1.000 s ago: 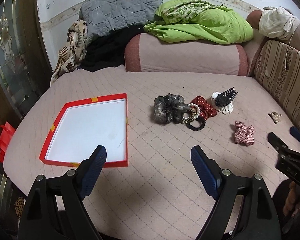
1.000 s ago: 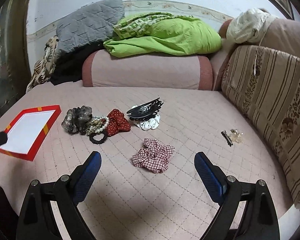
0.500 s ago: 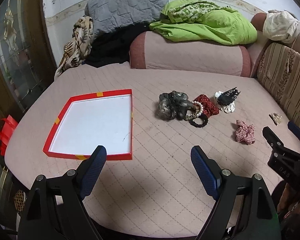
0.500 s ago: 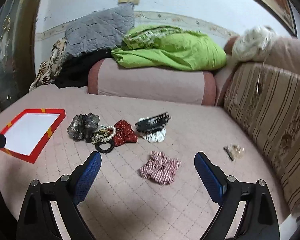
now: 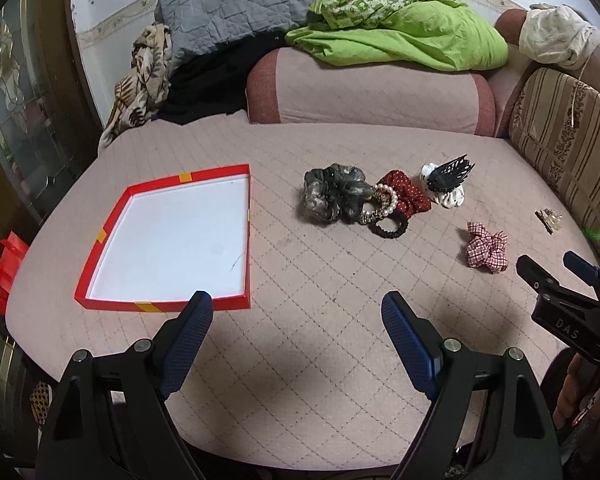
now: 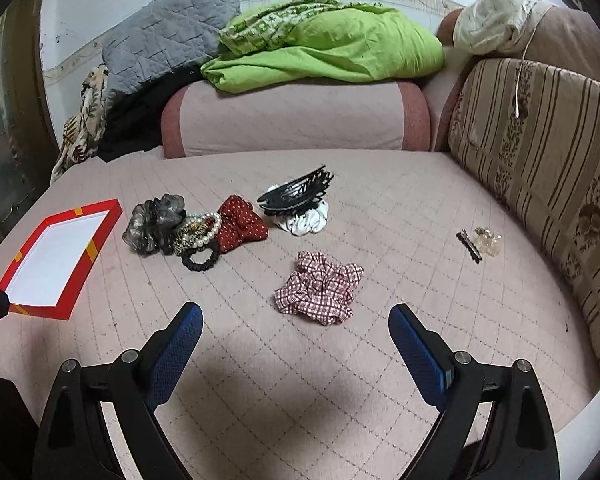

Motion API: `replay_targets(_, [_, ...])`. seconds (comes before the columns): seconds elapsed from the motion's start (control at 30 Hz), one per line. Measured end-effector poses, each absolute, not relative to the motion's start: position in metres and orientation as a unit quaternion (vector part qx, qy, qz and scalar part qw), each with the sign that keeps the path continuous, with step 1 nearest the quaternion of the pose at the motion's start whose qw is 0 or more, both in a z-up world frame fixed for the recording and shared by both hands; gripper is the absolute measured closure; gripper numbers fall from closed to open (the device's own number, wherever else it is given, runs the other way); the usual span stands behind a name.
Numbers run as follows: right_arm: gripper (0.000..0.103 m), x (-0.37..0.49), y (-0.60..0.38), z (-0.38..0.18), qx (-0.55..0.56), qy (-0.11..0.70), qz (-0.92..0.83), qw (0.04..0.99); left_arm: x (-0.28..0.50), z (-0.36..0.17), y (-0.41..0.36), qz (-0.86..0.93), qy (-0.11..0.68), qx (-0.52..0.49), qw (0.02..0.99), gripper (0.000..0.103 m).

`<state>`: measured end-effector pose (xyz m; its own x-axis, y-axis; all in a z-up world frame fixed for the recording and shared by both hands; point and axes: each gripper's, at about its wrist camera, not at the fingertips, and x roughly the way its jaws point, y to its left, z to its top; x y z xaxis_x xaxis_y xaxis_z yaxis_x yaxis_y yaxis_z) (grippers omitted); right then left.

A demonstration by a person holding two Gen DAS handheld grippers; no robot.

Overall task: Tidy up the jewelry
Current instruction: 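Move the right tool toward the plaid scrunchie while the left tool approaches the grey sheer scrunchie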

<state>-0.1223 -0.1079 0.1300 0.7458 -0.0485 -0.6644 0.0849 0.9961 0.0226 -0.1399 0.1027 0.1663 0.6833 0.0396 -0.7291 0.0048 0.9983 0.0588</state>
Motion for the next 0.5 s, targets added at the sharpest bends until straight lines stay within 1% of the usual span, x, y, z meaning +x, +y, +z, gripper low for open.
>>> replay_targets(0.27, [0.007, -0.116, -0.113, 0.118, 0.039, 0.383, -0.033, 0.922, -0.129, 0.155, 0.108, 0.012, 0.417, 0.016, 0.909, 0.018])
replay_targets(0.5, [0.007, -0.119, -0.127, 0.116, 0.044, 0.388, -0.043, 0.92, -0.103, 0.137, 0.11, 0.007, 0.444, 0.007, 0.896, 0.018])
